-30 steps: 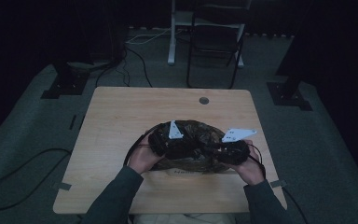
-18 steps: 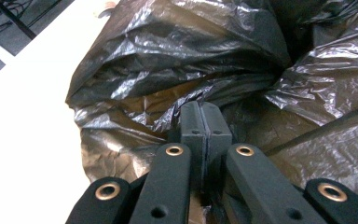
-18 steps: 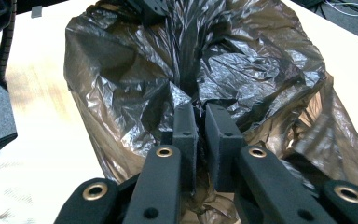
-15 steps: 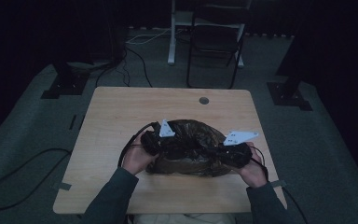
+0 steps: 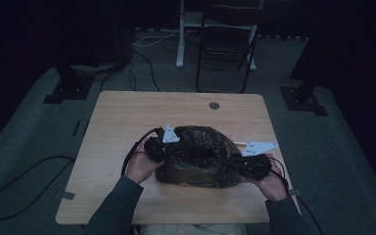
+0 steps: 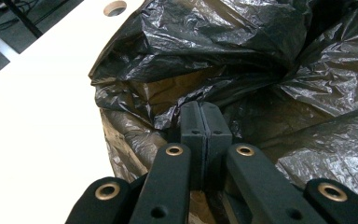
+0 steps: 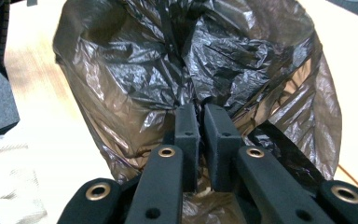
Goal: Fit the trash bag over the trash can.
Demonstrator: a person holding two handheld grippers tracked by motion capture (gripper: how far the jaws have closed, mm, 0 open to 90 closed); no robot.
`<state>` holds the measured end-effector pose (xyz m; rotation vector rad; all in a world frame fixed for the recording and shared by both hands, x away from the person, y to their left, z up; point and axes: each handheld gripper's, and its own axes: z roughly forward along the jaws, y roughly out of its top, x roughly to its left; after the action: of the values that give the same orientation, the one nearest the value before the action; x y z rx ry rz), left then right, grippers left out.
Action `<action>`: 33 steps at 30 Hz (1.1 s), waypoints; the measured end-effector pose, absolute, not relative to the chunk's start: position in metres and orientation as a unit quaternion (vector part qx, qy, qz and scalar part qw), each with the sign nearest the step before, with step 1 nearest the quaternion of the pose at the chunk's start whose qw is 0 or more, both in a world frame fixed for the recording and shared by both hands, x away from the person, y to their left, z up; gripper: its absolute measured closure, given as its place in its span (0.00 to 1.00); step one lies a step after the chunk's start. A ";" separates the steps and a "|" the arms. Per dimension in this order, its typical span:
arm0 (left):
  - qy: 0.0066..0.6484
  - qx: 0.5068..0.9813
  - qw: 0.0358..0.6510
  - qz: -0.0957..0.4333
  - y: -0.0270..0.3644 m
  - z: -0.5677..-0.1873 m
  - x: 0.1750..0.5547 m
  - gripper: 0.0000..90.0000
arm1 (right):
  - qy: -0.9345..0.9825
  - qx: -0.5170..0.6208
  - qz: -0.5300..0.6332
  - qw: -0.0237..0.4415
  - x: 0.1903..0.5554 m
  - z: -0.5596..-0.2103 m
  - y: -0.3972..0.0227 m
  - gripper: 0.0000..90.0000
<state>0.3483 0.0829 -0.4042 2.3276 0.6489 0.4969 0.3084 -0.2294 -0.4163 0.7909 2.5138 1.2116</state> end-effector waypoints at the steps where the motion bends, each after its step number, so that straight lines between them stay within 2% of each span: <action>1: 0.247 0.891 0.330 0.189 0.082 -0.405 0.348 1.00 | 0.862 0.270 0.412 0.120 0.309 -0.418 -0.229 0.94; 14: 0.237 0.900 0.320 0.178 0.073 -0.413 0.347 0.98 | 0.876 0.280 0.382 0.091 0.318 -0.438 -0.221 0.93; 17: 0.237 0.899 0.326 0.174 0.074 -0.412 0.345 0.91 | 0.877 0.277 0.381 0.096 0.317 -0.436 -0.221 0.88; 21: 0.240 0.891 0.349 0.166 0.081 -0.405 0.342 0.80 | 0.869 0.276 0.396 0.108 0.313 -0.425 -0.227 0.72; 23: 0.240 0.888 0.356 0.165 0.085 -0.400 0.340 0.77 | 0.864 0.274 0.409 0.108 0.310 -0.418 -0.231 0.68; 28: 0.240 0.884 0.364 0.171 0.087 -0.393 0.338 0.74 | 0.865 0.259 0.420 0.089 0.302 -0.414 -0.227 0.64; 32: 0.238 0.884 0.364 0.173 0.086 -0.390 0.337 0.72 | 0.875 0.250 0.406 0.084 0.299 -0.419 -0.217 0.63; 33: 0.237 0.884 0.364 0.172 0.084 -0.390 0.338 0.72 | 0.876 0.250 0.404 0.086 0.298 -0.419 -0.216 0.66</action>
<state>0.3377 0.0843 -0.3896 2.2744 0.6110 0.4435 0.2984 -0.2160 -0.4190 0.7466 2.6106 1.2038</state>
